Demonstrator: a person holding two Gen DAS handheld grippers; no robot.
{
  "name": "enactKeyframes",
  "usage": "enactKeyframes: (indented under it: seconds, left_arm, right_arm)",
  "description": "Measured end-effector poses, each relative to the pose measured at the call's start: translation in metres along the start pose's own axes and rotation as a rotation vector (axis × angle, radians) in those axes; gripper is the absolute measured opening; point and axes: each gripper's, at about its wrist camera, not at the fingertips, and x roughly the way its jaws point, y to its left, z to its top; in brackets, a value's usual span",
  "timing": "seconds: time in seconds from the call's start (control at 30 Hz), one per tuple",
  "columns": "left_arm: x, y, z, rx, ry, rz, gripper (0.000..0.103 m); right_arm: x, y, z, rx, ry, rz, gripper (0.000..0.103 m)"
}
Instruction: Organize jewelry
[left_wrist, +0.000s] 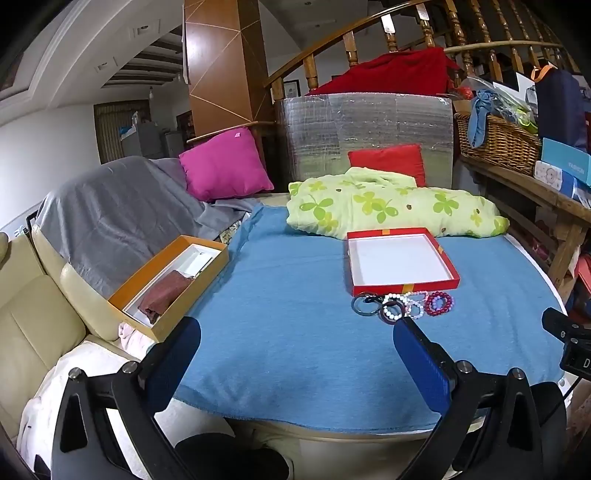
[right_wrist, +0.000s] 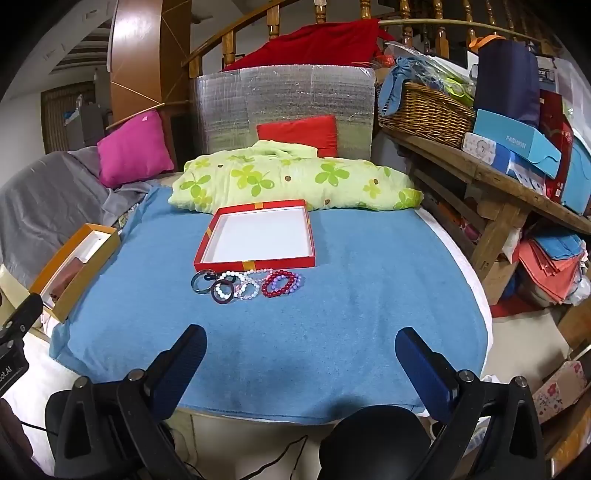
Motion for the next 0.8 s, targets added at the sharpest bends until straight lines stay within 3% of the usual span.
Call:
enactKeyframes:
  seconds: [0.37,0.8]
  left_arm:
    - [0.0,0.003,-0.001,-0.003,0.003,0.001,0.103]
    - [0.027,0.003,0.008,0.006,0.016,0.01,0.103]
  right_arm:
    - [0.003,0.0,0.0,0.001,0.003,-0.006,0.103]
    - [0.023,0.003,0.011,0.002,0.024,-0.012,0.103]
